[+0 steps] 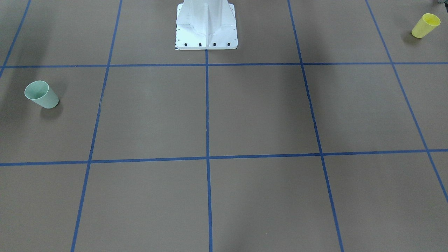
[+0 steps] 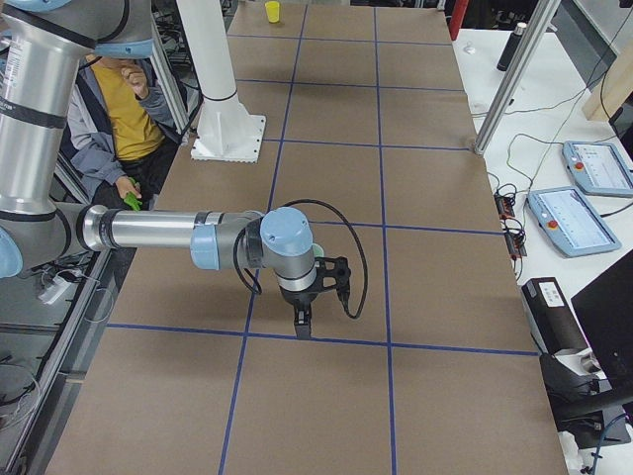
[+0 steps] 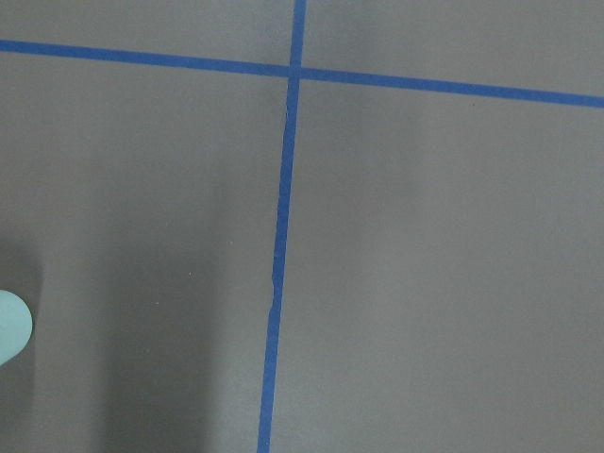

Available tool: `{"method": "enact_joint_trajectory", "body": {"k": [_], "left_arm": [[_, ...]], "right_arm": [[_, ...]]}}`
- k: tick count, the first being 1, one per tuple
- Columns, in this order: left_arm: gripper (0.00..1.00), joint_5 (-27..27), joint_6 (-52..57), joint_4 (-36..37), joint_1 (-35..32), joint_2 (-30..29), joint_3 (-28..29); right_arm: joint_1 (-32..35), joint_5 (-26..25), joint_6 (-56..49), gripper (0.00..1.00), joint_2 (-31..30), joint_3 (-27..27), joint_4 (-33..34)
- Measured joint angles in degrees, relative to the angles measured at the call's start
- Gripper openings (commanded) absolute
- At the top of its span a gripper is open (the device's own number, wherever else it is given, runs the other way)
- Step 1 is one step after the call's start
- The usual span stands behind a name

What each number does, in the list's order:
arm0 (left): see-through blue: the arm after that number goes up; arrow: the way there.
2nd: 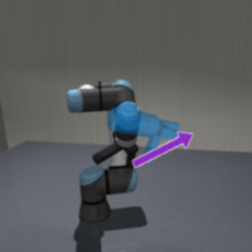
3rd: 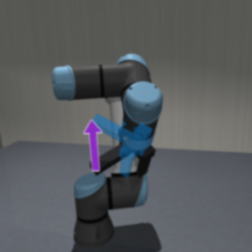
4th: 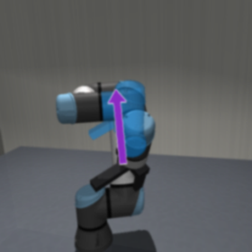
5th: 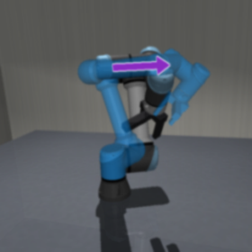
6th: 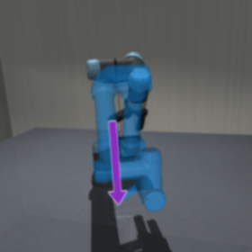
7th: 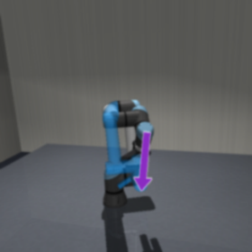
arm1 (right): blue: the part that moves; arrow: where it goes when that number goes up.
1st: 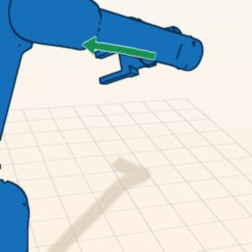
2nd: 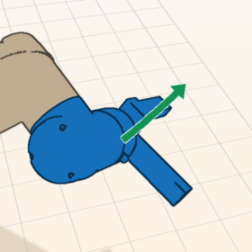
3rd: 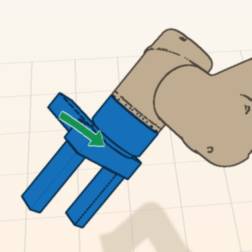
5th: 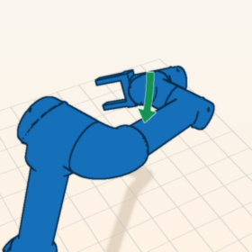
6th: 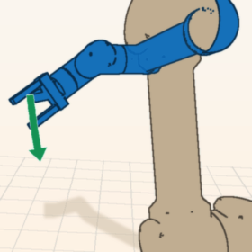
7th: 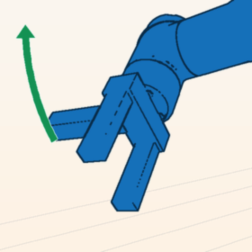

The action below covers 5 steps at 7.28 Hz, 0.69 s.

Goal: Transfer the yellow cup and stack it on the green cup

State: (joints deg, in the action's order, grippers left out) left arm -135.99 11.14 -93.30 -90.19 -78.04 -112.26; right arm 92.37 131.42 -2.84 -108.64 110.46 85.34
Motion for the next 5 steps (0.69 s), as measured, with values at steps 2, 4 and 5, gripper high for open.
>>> {"method": "enact_joint_trajectory", "body": {"k": [2,4,5], "left_arm": [[1.0,-0.16,-2.75,-1.09,-0.06,-1.1,0.53],[1.0,-0.23,-4.7,-1.79,-0.07,-1.19,0.11],[1.0,-0.22,-6.36,-2.08,-0.08,-1.22,-0.26]], "right_arm": [[0.0,-0.32,0.02,1.0,0.59,-0.63,-0.25],[0.05,-0.3,-0.16,1.0,0.82,-1.91,-0.28],[0.08,-0.09,-0.49,1.0,0.55,-2.48,-0.3]]}}
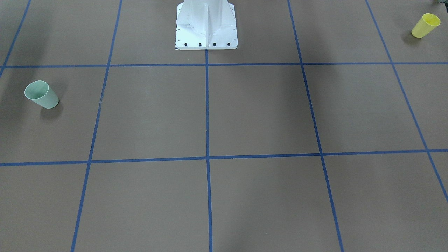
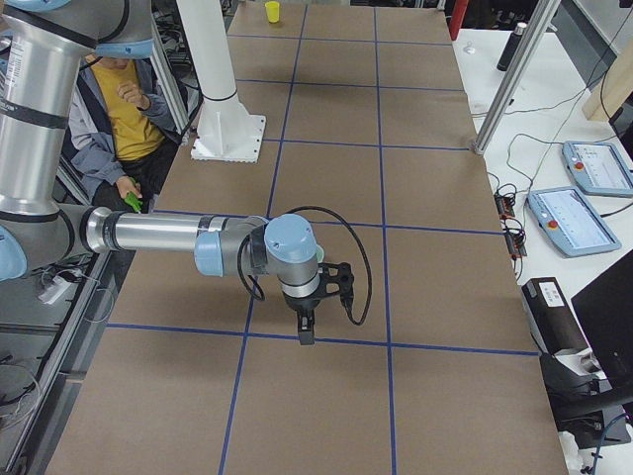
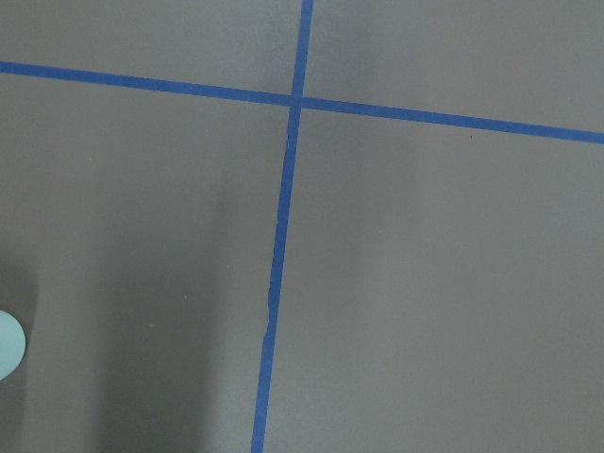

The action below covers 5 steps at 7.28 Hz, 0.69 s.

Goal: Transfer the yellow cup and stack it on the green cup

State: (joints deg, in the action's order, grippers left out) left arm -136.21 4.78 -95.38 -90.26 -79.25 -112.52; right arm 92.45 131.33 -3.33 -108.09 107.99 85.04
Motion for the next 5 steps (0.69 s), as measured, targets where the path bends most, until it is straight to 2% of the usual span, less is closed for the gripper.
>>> {"method": "enact_joint_trajectory", "body": {"k": [3,5], "left_arm": [[1.0,1.81,-13.47,-1.14,-0.03,0.94,-1.5],[1.0,11.31,-26.6,-6.32,0.08,3.42,-2.67]], "right_arm": [[0.01,0.56,-0.09,1.0,-0.63,-1.72,0.03],[0.01,0.69,0.21,1.0,-1.16,-2.48,0.1]]}}
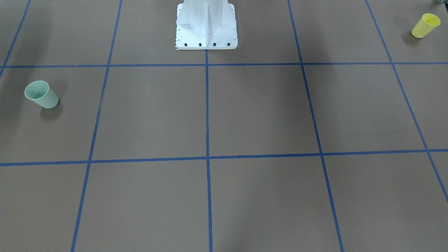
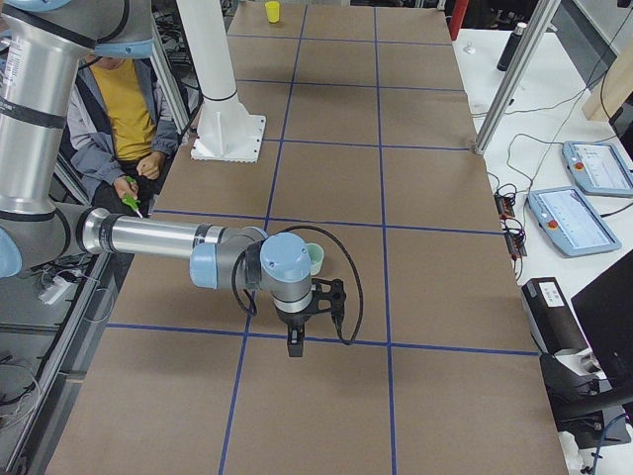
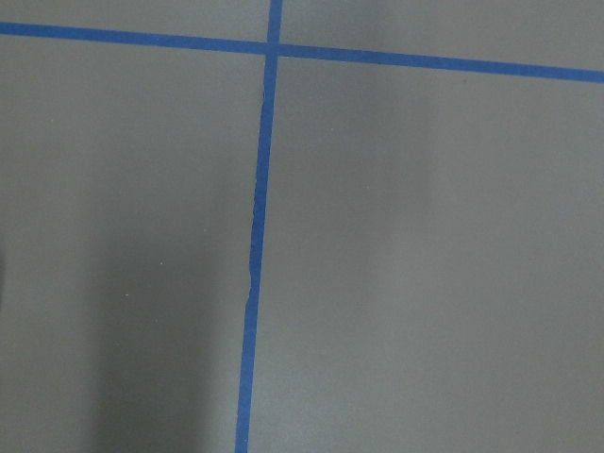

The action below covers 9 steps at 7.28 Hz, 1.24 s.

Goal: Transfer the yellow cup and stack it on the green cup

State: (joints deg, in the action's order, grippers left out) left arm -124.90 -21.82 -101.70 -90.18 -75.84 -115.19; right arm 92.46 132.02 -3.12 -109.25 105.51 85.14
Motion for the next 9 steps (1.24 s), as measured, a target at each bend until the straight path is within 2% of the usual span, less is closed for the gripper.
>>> {"method": "enact_joint_trajectory", "body": {"k": [3,5,7,9], "left_arm": [[1.0,15.91,-13.07,-2.25,1.15,1.77,-0.9],[1.0,27.05,-23.24,-1.68,6.81,2.56,-0.97],[1.0,38.19,-35.77,2.57,15.08,3.62,-0.93],[1.0,46.47,-49.02,10.0,20.88,5.45,-0.92]], "right_arm": [[0.0,3.08,0.21,1.0,-1.24,-1.09,0.07],[0.0,8.47,0.2,1.0,-1.4,-3.42,0.13],[0.0,10.81,-0.05,1.0,-1.86,-4.59,0.1],[0.0,9.36,-0.04,1.0,-2.14,-4.73,0.01]]}}
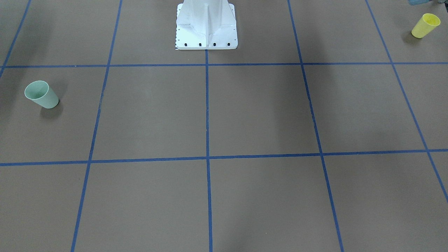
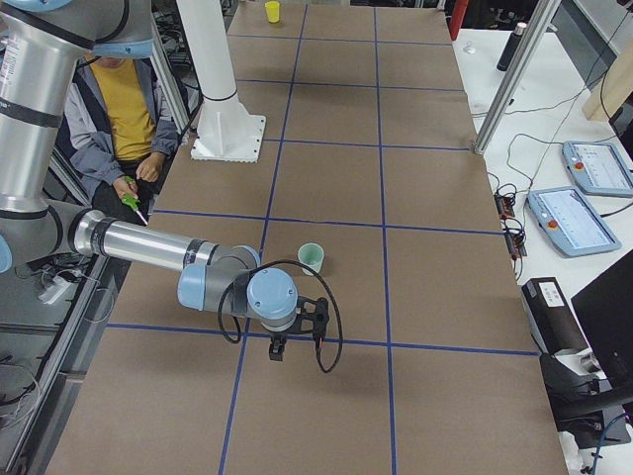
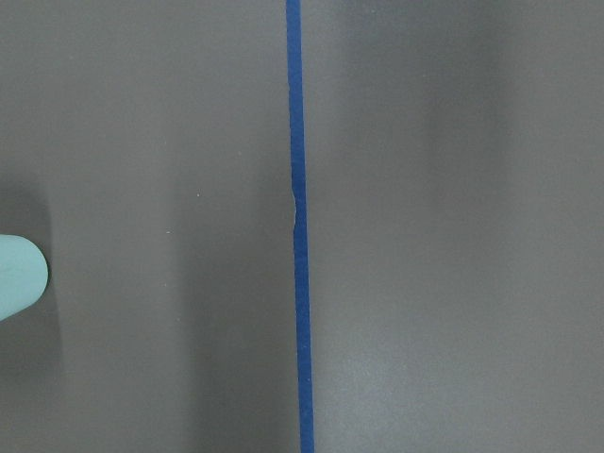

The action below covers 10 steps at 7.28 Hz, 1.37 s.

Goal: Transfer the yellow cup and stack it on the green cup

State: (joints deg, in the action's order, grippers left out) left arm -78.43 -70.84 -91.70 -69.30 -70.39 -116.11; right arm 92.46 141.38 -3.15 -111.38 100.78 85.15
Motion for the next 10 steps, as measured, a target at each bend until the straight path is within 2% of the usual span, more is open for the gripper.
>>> {"method": "enact_joint_trajectory", "body": {"k": [2,5,7,10], "left_arm": [[1.0,4.15,-13.66,7.48,3.84,3.47,-0.01],[1.0,4.0,-34.68,26.57,10.45,4.83,0.08],[1.0,-3.39,-46.58,36.27,16.33,4.9,0.98],[1.0,-17.08,-60.03,39.77,25.39,4.47,7.22]], "right_arm": [[0.0,-2.06,0.12,1.0,-0.01,0.26,-0.11],[0.0,-2.97,0.16,1.0,0.02,0.44,-0.16],[0.0,-3.03,0.17,1.0,0.03,0.38,-0.16],[0.0,-3.64,0.15,1.0,-0.19,-0.02,-0.16]]}}
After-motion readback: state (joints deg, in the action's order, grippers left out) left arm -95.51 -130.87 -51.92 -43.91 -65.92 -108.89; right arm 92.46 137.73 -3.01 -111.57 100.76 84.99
